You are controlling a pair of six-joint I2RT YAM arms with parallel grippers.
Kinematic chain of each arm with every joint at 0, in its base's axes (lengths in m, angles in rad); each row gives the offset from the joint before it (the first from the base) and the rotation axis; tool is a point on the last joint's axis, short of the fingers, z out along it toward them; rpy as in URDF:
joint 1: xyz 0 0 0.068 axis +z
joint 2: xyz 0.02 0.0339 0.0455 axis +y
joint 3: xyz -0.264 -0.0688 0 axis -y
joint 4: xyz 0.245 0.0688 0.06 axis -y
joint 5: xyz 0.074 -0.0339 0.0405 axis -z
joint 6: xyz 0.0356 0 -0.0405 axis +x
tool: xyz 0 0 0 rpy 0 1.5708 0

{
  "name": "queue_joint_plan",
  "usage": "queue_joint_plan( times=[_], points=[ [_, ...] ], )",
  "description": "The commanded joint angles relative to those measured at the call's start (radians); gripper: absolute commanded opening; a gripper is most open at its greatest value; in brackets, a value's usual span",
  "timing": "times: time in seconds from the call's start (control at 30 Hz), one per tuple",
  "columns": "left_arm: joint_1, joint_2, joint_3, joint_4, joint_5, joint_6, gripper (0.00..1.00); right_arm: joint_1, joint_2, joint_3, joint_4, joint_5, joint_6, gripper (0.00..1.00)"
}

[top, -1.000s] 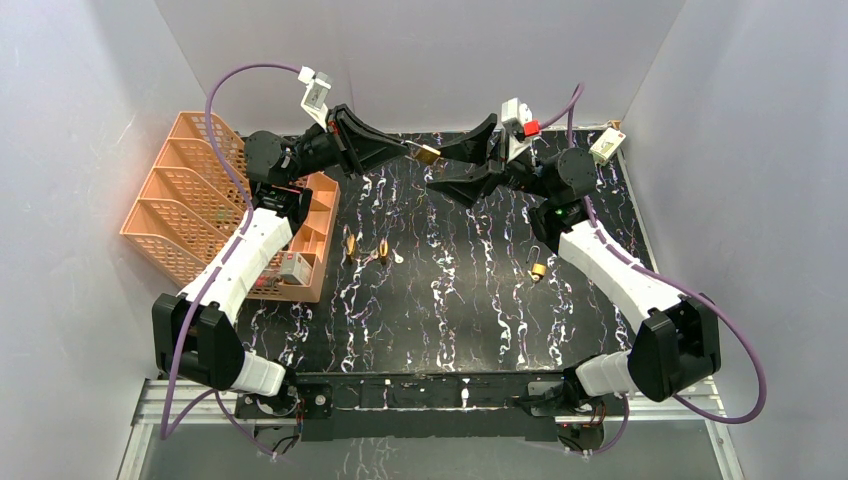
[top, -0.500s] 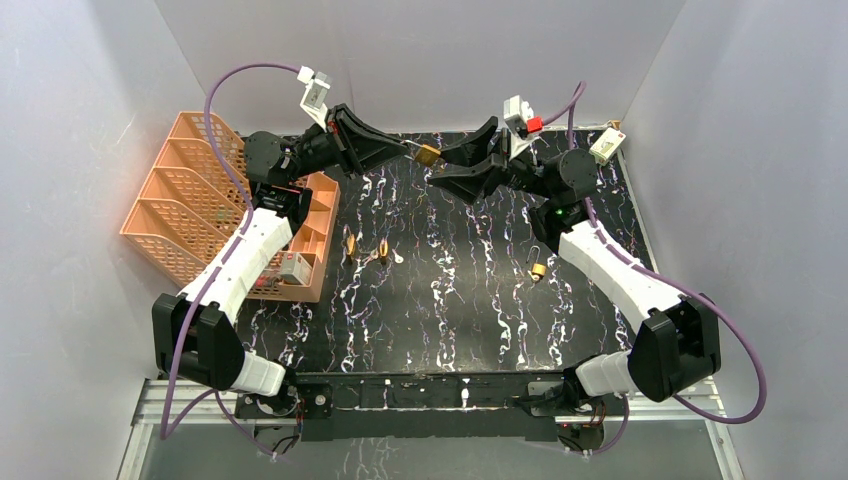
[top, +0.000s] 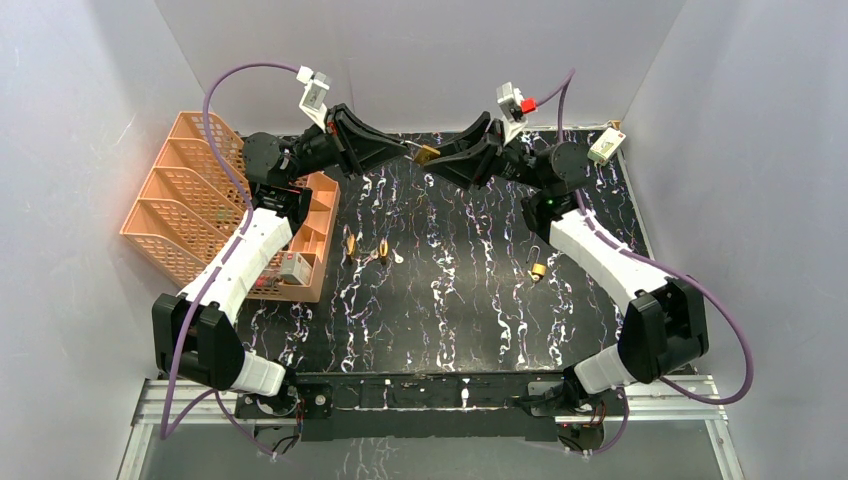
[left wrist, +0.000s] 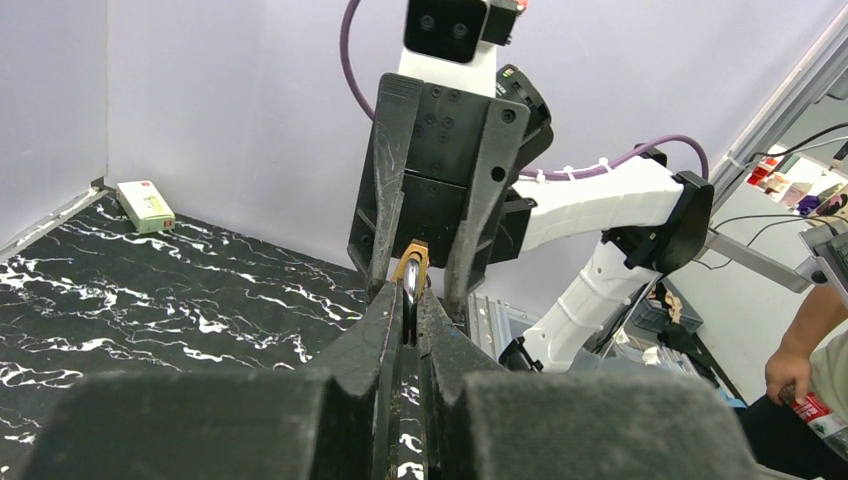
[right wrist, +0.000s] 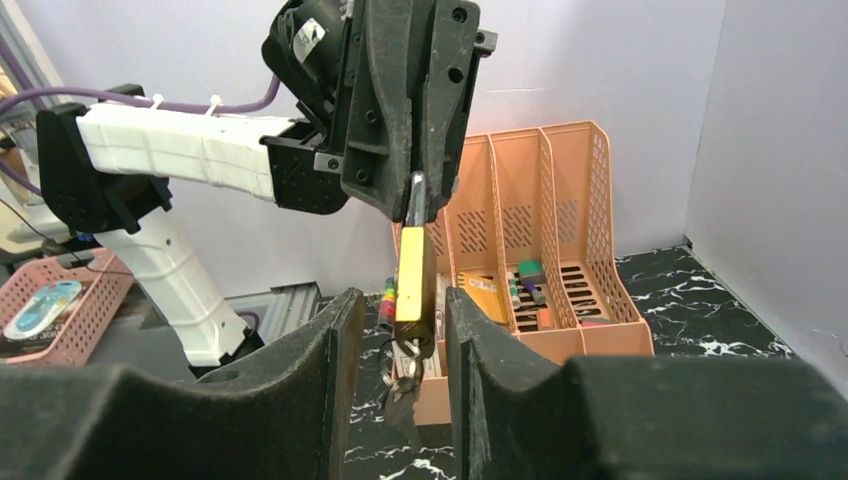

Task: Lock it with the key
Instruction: Pick up the lock from the center of the board.

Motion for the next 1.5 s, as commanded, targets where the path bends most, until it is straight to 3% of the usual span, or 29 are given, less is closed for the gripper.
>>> queue_joint_plan(
  times=[0.0,0.13,1.03,1.13,1.23,1.47],
  points=[
    [0.004,-0.052,0.01,0.078,-0.002,0.003,0.0,0.003,0.019,0.082,0.071,0.017,0.062,0.41],
    [0.004,-0.053,0.007,0.083,0.001,0.004,0.0,0.003,0.03,0.097,0.08,0.016,0.087,0.37],
    [0.004,-0.047,0.028,0.11,0.002,-0.01,0.0,0.005,0.018,0.069,0.073,0.021,0.097,0.32],
    [0.004,-0.048,0.028,0.112,0.002,-0.011,0.0,0.005,0.017,0.069,0.072,0.021,0.099,0.25],
    [0.004,-0.049,0.026,0.114,0.002,-0.012,0.0,0.005,0.019,0.08,0.043,0.02,0.1,0.0],
    [0.004,-0.048,0.025,0.113,0.014,-0.026,0.0,0.005,0.017,0.096,-0.007,0.005,0.1,0.0]
  ],
)
